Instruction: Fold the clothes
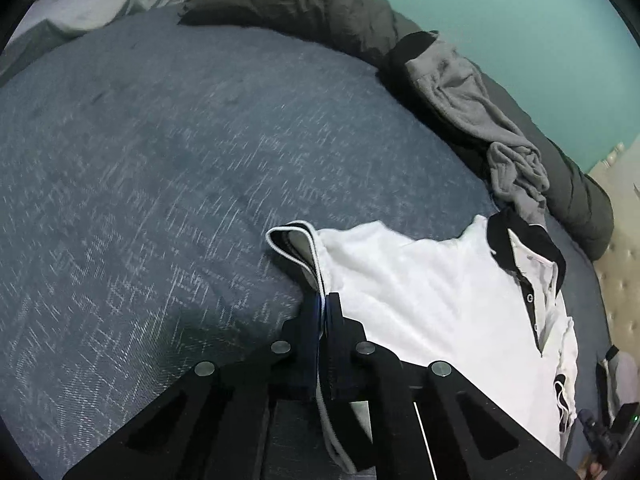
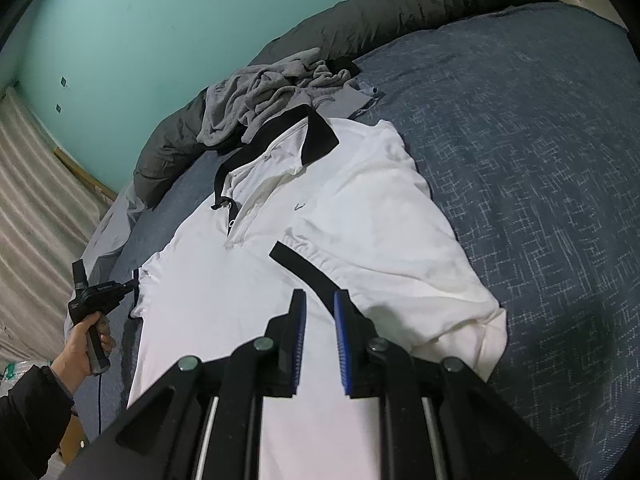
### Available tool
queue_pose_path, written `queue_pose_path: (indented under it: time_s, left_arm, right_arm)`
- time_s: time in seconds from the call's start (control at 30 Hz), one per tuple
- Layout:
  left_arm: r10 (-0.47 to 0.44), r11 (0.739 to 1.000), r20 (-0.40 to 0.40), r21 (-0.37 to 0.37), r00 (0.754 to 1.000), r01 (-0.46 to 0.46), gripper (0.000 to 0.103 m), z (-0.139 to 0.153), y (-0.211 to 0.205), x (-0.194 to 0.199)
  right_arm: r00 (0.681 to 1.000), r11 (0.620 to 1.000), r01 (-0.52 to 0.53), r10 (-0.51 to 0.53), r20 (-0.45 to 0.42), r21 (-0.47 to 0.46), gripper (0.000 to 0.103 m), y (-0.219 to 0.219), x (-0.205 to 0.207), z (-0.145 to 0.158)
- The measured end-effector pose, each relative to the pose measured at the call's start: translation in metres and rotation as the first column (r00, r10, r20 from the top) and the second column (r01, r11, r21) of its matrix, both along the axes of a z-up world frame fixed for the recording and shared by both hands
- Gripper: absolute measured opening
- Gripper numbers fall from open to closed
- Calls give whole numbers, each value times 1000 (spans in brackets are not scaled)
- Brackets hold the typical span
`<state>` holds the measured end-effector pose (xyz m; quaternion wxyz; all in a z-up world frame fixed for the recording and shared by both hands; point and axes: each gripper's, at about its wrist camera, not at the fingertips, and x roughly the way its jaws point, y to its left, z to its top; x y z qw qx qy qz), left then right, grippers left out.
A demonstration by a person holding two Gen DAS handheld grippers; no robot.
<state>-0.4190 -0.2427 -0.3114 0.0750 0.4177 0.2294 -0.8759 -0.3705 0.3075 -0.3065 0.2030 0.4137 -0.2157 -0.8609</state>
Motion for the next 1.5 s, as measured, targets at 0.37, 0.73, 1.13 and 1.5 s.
queue_pose_path:
  time_s: [0.37,0.73,1.13,1.5]
  left_arm:
    - [-211,969,-49,-144,976,202,3,69,87,-3]
    - [-422,849,124,-293,898,439,4,51,203,-3]
    - [-329,896,137,-269,934,355,17,43,164,32]
    - [-198,969,65,-138,978,205,17,8,96,55]
  right_arm:
    - [1000,1000,18,-18,-3,-24,14,8,0,4]
    - [1000,998,30,-30,0,-53,14,18,1,7]
    - [1000,999,15,-14,4,-48,14,13,2,6]
    - [1000,1000,-3,3,-2,8,14,-4,5,4]
